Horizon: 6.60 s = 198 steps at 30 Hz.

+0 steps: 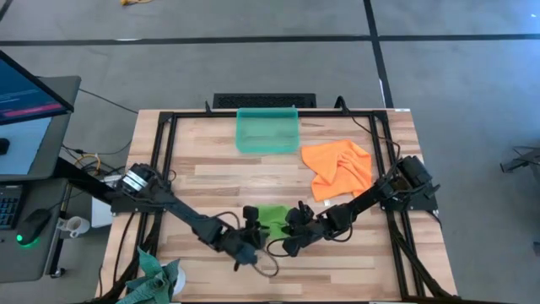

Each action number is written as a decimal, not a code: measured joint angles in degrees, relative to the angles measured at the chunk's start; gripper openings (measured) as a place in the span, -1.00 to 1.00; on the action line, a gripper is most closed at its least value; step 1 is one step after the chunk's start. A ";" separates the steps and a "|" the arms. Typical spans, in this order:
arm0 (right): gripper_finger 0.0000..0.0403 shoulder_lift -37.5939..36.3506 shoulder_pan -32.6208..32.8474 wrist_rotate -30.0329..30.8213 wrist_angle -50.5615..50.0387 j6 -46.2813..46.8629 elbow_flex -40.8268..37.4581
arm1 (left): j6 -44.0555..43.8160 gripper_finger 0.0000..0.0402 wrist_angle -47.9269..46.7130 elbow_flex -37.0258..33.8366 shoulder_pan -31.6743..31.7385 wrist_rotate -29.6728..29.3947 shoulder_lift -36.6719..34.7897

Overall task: Roll microfiber towels into tight, uniform cylinder then place into a basket
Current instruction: Roll the green towel

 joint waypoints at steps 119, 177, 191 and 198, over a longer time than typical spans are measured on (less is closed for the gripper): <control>-0.37 6.19 0.24 -1.33 -11.51 -25.51 8.39 | -2.92 -0.50 -13.14 2.83 -5.10 -10.92 5.35; -0.68 6.92 1.68 -15.15 -9.57 -17.02 12.89 | -13.87 -0.91 -31.72 3.25 1.25 17.07 -1.60; -0.72 7.21 1.72 -33.13 -6.36 -10.32 15.09 | -37.24 -0.91 -24.52 2.99 1.39 49.41 -5.68; -0.73 7.21 -2.50 -45.19 -4.82 -8.95 15.02 | -43.13 -0.89 -24.58 2.97 3.57 53.88 -5.73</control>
